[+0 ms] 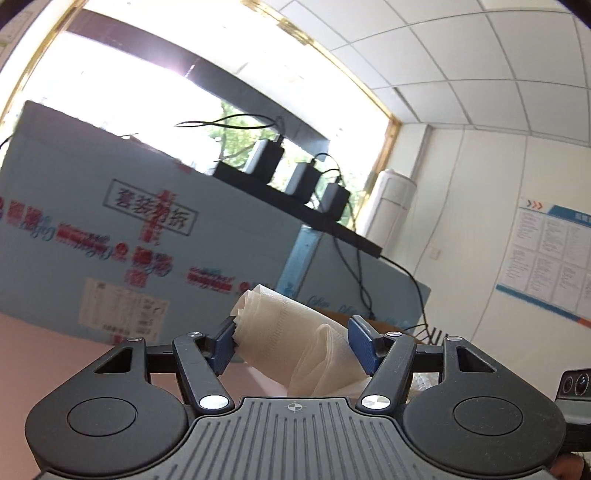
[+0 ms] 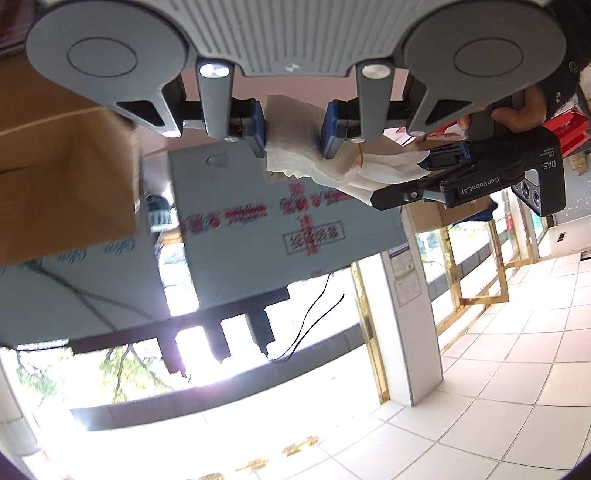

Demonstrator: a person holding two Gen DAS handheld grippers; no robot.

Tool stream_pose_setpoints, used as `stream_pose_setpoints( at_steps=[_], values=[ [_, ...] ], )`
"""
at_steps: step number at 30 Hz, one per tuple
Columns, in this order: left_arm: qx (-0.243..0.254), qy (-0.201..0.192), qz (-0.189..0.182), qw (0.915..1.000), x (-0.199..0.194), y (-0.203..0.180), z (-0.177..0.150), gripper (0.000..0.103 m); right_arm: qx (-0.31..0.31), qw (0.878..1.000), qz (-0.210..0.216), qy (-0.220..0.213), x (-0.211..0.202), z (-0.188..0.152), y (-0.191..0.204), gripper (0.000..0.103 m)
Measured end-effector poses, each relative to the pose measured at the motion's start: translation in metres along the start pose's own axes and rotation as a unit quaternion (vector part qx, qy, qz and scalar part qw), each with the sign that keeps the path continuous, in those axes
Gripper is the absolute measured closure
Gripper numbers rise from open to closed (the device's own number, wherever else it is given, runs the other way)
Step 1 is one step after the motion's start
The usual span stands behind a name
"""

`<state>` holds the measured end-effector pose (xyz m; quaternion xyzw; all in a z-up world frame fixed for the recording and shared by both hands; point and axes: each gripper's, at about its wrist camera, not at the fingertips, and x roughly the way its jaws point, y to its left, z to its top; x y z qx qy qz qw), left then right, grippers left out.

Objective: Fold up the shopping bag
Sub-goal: 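Grasp the banded bag bundle with the left gripper and lift it, then lower the bundle into the brown cardboard box and open the left gripper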

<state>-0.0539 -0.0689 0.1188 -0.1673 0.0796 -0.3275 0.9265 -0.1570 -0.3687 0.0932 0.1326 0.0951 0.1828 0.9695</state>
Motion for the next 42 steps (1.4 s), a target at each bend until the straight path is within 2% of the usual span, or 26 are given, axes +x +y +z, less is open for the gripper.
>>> stream_pose_setpoints(
  at_steps=[4, 8, 14, 18, 20, 25, 30, 32, 34, 36, 38, 42],
  values=[
    [0.04, -0.001, -0.05, 0.9979, 0.05, -0.041, 0.005, 0.039, -0.009, 0.998, -0.056, -0.042, -0.027, 0.02, -0.031, 0.067],
    [0.065, 0.012, -0.082, 0.9944, 0.098, -0.073, 0.007, 0.039, -0.016, 0.993, -0.104, -0.056, -0.04, 0.034, -0.062, 0.066],
    [0.028, 0.079, -0.109, 0.9905, 0.174, -0.09, -0.004, 0.039, -0.015, 0.985, -0.168, -0.024, -0.034, 0.041, -0.116, 0.064],
    [0.005, 0.14, -0.103, 0.9848, 0.209, -0.084, -0.019, 0.039, 0.005, 0.983, -0.183, 0.013, -0.021, 0.038, -0.142, 0.064],
    [0.016, 0.151, -0.099, 0.9835, 0.214, -0.086, -0.025, 0.039, 0.01, 0.982, -0.188, 0.03, -0.012, 0.035, -0.147, 0.064],
    [0.081, 0.152, -0.088, 0.9811, 0.213, -0.1, -0.035, 0.038, -0.004, 0.976, -0.212, 0.057, 0.003, 0.031, -0.15, 0.061],
    [0.169, 0.142, -0.084, 0.9718, 0.212, -0.121, -0.042, 0.036, -0.037, 0.968, -0.235, 0.076, 0.002, 0.027, -0.148, 0.06],
    [0.183, 0.142, -0.086, 0.9689, 0.211, -0.125, -0.045, 0.035, -0.045, 0.966, -0.245, 0.076, 0.003, 0.027, -0.147, 0.054],
    [0.206, 0.141, -0.083, 0.9647, 0.21, -0.131, -0.05, 0.028, -0.052, 0.963, -0.253, 0.073, 0.001, 0.027, -0.145, 0.037],
    [0.222, 0.14, -0.082, 0.9615, 0.21, -0.135, -0.054, 0.025, -0.058, 0.961, -0.261, 0.07, 0.001, 0.026, -0.144, 0.031],
    [0.225, 0.142, -0.084, 0.9603, 0.21, -0.137, -0.056, 0.023, -0.066, 0.958, -0.27, 0.066, -0.001, 0.026, -0.143, 0.029],
    [0.222, 0.131, -0.086, 0.9622, 0.207, -0.139, -0.055, 0.009, -0.064, 0.958, -0.274, 0.053, -0.007, 0.028, -0.141, 0.023]
  ],
)
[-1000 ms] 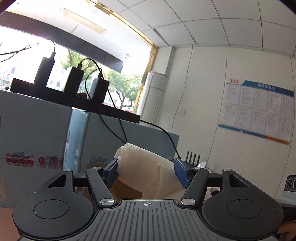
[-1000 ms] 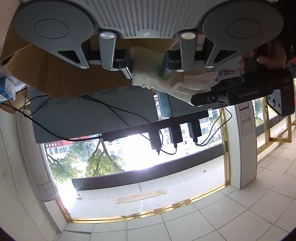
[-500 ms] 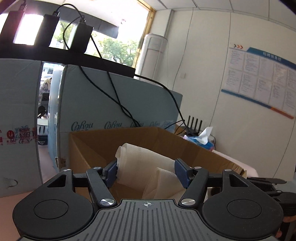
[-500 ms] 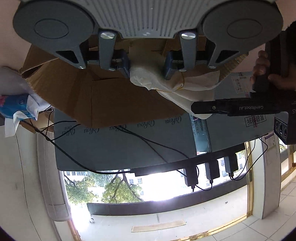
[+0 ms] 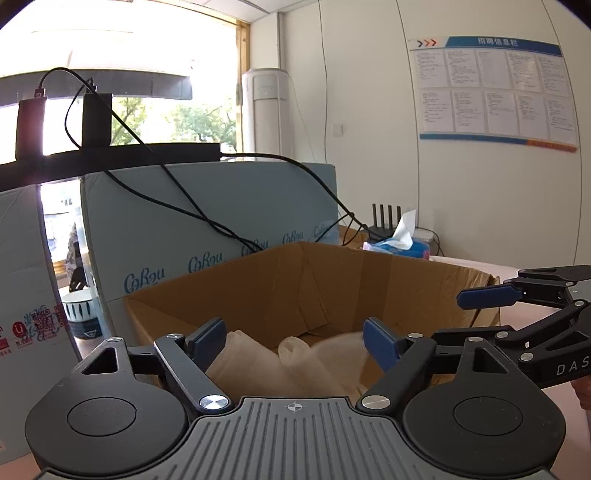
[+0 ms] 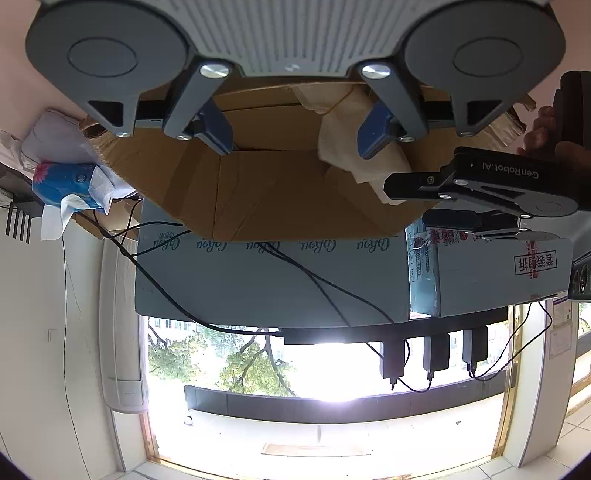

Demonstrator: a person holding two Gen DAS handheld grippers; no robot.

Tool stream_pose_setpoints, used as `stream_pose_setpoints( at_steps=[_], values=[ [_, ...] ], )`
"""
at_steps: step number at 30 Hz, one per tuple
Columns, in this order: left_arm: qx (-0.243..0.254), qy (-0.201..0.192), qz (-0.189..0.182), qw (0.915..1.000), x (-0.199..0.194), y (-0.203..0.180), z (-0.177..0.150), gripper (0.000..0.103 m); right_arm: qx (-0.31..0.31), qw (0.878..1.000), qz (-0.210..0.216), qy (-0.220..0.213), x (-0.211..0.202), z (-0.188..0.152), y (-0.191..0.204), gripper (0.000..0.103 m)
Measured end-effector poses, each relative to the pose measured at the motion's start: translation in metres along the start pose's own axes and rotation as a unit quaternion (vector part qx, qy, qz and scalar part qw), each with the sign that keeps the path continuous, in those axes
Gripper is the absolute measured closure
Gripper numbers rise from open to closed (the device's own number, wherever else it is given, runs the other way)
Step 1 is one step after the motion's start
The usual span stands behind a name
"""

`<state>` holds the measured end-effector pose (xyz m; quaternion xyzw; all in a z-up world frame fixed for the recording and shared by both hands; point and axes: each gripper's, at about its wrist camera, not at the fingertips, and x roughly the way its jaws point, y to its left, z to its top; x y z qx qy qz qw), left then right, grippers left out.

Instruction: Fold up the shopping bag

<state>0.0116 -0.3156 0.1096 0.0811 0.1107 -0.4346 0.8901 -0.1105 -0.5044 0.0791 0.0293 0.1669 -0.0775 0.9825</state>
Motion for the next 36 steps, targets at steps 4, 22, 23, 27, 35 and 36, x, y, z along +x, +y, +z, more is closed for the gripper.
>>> stream_pose_setpoints(
  at_steps=[4, 22, 23, 27, 35, 36],
  values=[
    [-0.01, -0.019, 0.0, 0.9998, -0.009, 0.001, 0.0, 0.001, 0.022, 0.999, 0.0, -0.028, -0.007, -0.001, -0.003, 0.018],
    [-0.046, -0.12, 0.036, 0.9911, -0.101, 0.025, -0.019, 0.0, 0.035, 0.993, 0.078, -0.081, -0.042, 0.013, 0.065, 0.0],
    [-0.051, -0.124, 0.046, 0.9899, -0.111, 0.03, -0.022, 0.0, 0.038, 0.992, 0.087, -0.079, -0.042, 0.013, 0.072, 0.0],
    [-0.066, -0.12, 0.086, 0.9868, -0.139, 0.046, -0.03, 0.0, 0.049, 0.987, 0.129, -0.077, -0.042, 0.011, 0.1, 0.0],
    [-0.047, -0.094, 0.193, 0.9754, -0.194, 0.073, -0.056, 0.0, 0.031, 0.98, 0.19, -0.057, -0.029, -0.001, 0.175, 0.0],
    [-0.047, -0.09, 0.208, 0.9728, -0.2, 0.078, -0.06, 0.0, 0.028, 0.978, 0.197, -0.054, -0.027, -0.003, 0.182, 0.0]
  ],
)
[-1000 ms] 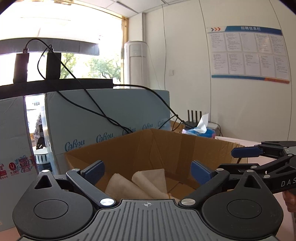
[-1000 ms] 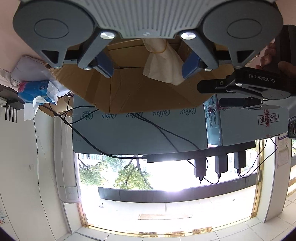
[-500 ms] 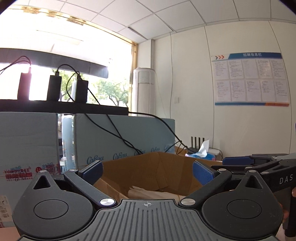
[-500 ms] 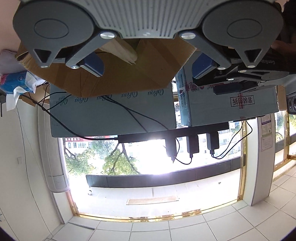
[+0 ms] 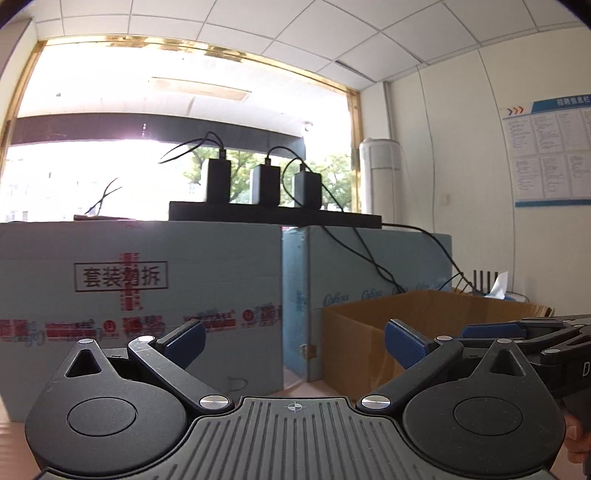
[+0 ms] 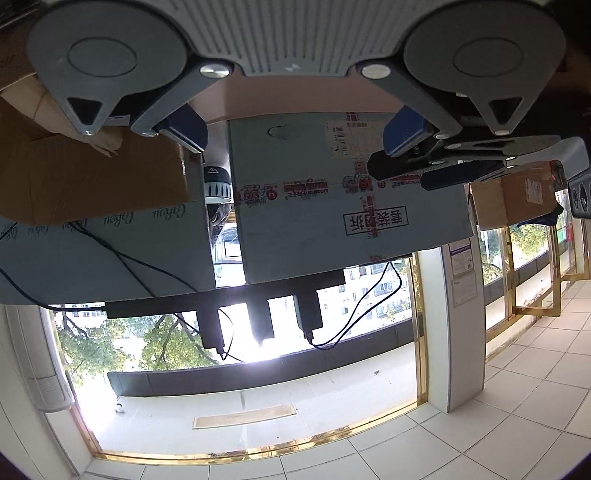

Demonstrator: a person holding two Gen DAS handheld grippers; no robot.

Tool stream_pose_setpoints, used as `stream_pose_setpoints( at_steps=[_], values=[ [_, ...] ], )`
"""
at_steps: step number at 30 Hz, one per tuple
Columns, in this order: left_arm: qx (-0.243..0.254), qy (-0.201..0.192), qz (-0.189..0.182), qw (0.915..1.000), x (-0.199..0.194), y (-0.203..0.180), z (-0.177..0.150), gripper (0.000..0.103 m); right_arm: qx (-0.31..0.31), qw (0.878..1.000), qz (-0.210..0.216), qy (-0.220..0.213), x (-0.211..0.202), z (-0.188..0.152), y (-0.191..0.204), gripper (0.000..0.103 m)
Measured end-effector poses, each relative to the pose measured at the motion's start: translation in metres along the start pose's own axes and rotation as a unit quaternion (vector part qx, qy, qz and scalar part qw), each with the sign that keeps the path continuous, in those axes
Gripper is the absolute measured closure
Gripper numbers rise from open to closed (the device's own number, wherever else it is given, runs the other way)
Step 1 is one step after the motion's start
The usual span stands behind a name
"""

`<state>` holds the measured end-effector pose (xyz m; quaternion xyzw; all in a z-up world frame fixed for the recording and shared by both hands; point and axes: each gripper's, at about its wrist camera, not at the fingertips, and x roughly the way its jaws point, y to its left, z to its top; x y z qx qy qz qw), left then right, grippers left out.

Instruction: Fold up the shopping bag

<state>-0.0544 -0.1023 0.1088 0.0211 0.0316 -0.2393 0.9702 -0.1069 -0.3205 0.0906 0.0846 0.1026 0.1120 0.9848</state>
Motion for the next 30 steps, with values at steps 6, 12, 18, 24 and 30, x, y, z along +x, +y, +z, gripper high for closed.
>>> stream_pose_setpoints(
  at_steps=[6, 12, 18, 24, 30],
  values=[
    [-0.034, 0.04, 0.09, 0.9945, -0.019, 0.04, -0.029, 0.0, -0.013, 0.997, 0.047, 0.053, 0.042, -0.024, 0.033, 0.0],
    [-0.026, 0.129, 0.205, 0.9698, -0.026, 0.064, -0.06, 0.0, -0.032, 0.991, 0.03, 0.127, 0.085, -0.056, 0.047, 0.0],
    [-0.033, 0.175, 0.248, 0.9522, -0.031, 0.085, -0.082, 0.0, -0.026, 0.984, -0.006, 0.176, 0.103, -0.075, 0.035, 0.0],
    [-0.043, 0.204, 0.249, 0.9458, -0.024, 0.093, -0.09, 0.0, -0.033, 0.978, -0.026, 0.206, 0.118, -0.084, 0.03, 0.0],
    [-0.052, 0.24, 0.257, 0.9346, -0.015, 0.095, -0.098, 0.0, -0.013, 0.971, -0.048, 0.236, 0.131, -0.093, 0.02, 0.0]
  ],
)
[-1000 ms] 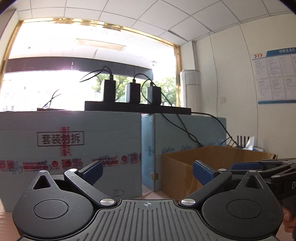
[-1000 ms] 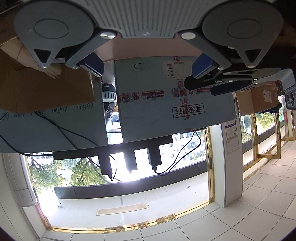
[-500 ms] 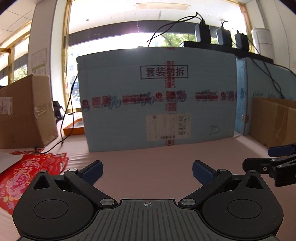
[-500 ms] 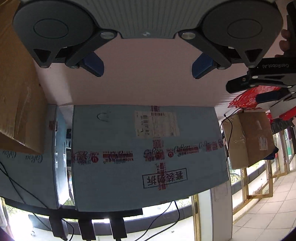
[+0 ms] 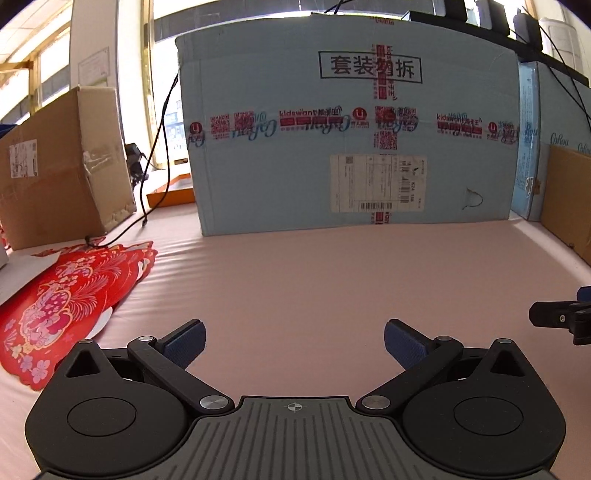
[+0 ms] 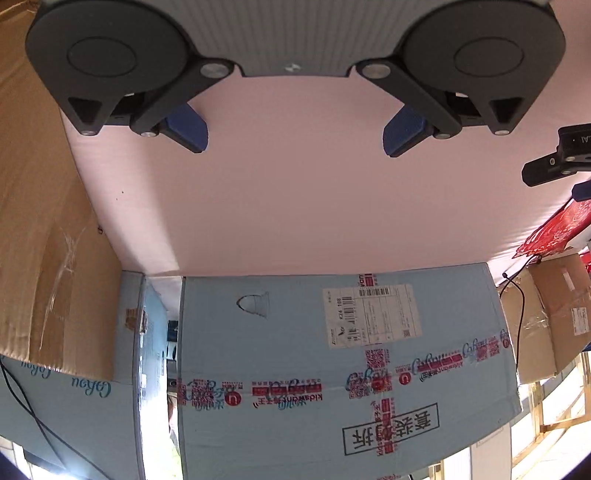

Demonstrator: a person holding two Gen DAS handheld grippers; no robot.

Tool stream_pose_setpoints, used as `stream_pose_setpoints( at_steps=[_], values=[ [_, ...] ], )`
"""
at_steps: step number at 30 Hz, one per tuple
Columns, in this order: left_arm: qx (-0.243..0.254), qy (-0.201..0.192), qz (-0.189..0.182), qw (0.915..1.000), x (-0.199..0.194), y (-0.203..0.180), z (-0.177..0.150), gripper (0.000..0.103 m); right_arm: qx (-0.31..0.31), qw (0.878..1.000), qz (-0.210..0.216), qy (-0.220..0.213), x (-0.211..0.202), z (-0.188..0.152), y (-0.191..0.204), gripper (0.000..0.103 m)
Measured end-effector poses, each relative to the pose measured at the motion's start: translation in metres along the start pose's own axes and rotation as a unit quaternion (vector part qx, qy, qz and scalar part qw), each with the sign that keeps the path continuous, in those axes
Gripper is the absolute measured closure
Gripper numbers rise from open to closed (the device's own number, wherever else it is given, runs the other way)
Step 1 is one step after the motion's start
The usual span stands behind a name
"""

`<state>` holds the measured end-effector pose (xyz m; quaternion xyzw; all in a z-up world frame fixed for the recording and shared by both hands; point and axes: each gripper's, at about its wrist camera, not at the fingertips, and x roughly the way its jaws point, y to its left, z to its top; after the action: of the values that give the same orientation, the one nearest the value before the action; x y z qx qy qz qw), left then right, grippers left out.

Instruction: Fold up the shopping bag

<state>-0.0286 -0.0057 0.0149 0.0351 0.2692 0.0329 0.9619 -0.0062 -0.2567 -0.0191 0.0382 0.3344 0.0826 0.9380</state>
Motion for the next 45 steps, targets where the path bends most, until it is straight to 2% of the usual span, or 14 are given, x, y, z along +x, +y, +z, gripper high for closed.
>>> stream_pose_setpoints(
  at_steps=[7, 10, 16, 45],
  values=[
    [0.0, 0.043, -0.007, 0.999, 0.014, -0.001, -0.002, 0.0, -0.022, 1.0, -0.016, 0.009, 0.005, -0.005, 0.006, 0.0],
    [-0.005, 0.051, -0.011, 0.9986, 0.017, 0.001, -0.003, 0.0, -0.041, 0.999, -0.03, 0.014, 0.008, -0.006, 0.013, 0.0],
    [-0.022, 0.061, -0.024, 0.9976, 0.021, 0.007, -0.003, 0.0, -0.041, 0.999, -0.03, 0.013, 0.009, -0.007, 0.012, 0.0],
    [-0.035, 0.065, -0.032, 0.9968, 0.022, 0.013, -0.001, 0.0, -0.043, 0.999, -0.031, 0.013, 0.009, -0.009, 0.012, 0.0]
  ],
)
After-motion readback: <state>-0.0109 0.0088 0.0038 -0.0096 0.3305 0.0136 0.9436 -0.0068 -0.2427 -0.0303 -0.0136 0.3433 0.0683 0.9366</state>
